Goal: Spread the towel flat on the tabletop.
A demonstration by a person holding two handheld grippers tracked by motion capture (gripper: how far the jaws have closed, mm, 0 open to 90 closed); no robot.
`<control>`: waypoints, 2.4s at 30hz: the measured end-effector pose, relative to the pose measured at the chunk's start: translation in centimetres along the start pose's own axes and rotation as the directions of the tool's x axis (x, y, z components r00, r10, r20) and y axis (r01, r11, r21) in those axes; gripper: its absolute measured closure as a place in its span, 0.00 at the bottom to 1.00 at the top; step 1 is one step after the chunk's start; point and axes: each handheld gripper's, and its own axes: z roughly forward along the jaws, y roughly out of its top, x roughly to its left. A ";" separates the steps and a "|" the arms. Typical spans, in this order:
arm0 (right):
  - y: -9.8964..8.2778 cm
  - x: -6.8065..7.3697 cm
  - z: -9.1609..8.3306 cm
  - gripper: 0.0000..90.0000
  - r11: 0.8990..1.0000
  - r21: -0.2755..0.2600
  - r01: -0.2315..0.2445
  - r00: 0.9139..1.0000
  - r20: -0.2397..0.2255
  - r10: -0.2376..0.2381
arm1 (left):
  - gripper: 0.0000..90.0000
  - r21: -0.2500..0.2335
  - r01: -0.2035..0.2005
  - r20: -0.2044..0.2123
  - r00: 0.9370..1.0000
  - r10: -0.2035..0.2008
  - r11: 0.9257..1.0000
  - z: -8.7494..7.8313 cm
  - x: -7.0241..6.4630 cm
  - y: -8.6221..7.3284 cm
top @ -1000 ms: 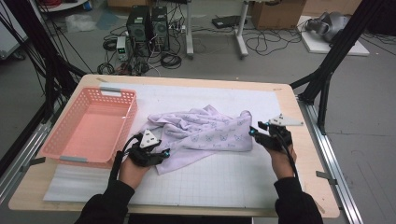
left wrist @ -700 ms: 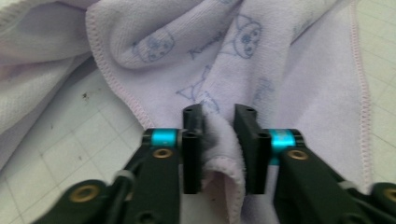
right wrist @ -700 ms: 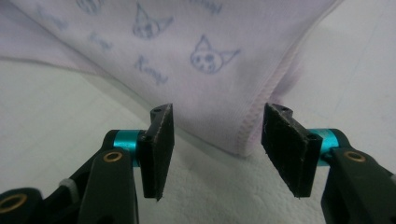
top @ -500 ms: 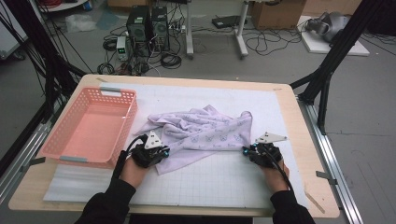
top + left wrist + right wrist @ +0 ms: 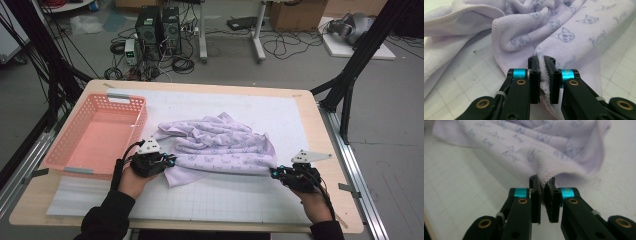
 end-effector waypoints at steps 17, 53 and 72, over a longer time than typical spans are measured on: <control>4.2 -4.4 8.2 0.96 0.998 -0.065 -0.019 0.939 0.343 0.040 | 0.94 -0.062 -0.045 -0.173 0.984 0.033 0.997 1.7 -0.2 0.4; -0.1 -3.9 5.8 0.99 1.000 0.014 -0.008 0.968 0.249 0.005 | 0.52 -0.087 0.037 -0.159 0.986 -0.050 0.996 0.5 -0.1 -0.5; -0.1 -3.4 5.0 0.69 0.997 -0.060 -0.043 0.956 0.289 0.059 | 0.53 -0.082 0.036 -0.150 0.988 -0.047 0.996 0.2 -0.5 -0.7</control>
